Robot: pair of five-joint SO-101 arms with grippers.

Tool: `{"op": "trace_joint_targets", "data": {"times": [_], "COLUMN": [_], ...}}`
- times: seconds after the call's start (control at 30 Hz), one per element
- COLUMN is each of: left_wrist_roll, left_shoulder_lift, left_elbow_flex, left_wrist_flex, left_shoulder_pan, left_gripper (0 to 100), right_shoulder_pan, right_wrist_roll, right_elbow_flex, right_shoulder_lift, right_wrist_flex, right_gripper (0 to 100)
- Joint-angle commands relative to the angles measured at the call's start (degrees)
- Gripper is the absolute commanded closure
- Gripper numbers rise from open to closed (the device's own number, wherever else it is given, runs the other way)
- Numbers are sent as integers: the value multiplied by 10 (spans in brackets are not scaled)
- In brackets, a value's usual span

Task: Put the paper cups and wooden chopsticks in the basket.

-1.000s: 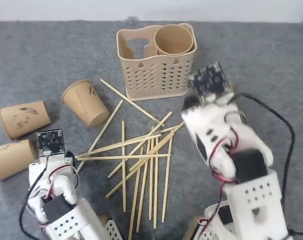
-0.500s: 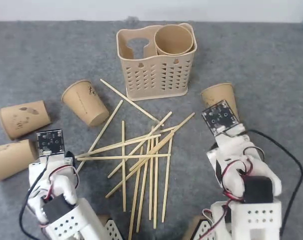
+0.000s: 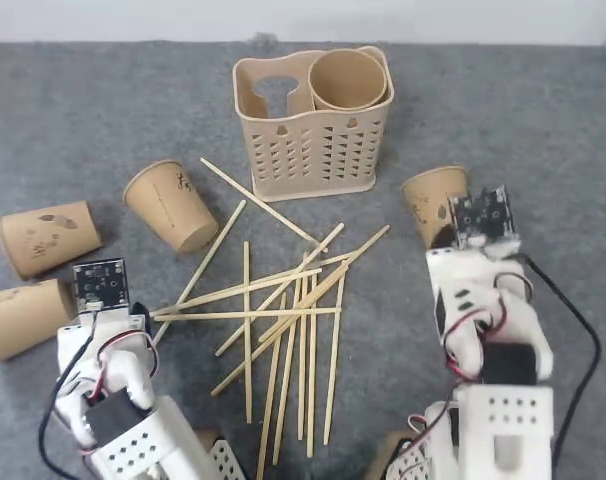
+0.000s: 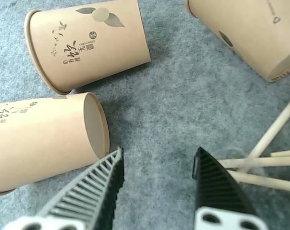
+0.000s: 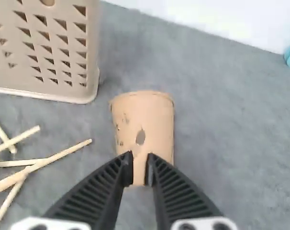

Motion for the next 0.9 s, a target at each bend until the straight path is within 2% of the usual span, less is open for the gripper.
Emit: {"op": "trace_joint_targets", "data": {"times": [0.0, 0.23, 0.53, 0.87], "left_wrist_roll": [-4, -4, -5, -6], "left_shoulder_lift": [-2, -2, -2, -2], "left_elbow_flex": [-6, -6, -6, -6], "left_wrist_flex": [0, -2, -2, -2], "left_shoulder_pan": [-4, -4, -4, -2], "left_gripper": [782, 782, 782, 782], "right_shoulder_pan": [-3, 6, 8, 9], "right_wrist_roll": [-40, -109, -140, -140], "right_elbow_flex": [-126, -361, -628, -838], "right_shoulder_lift": [114, 390, 717, 921], "right_wrist_flex": [-20, 18, 41, 44], "right_gripper": [976, 986, 986, 985]}}
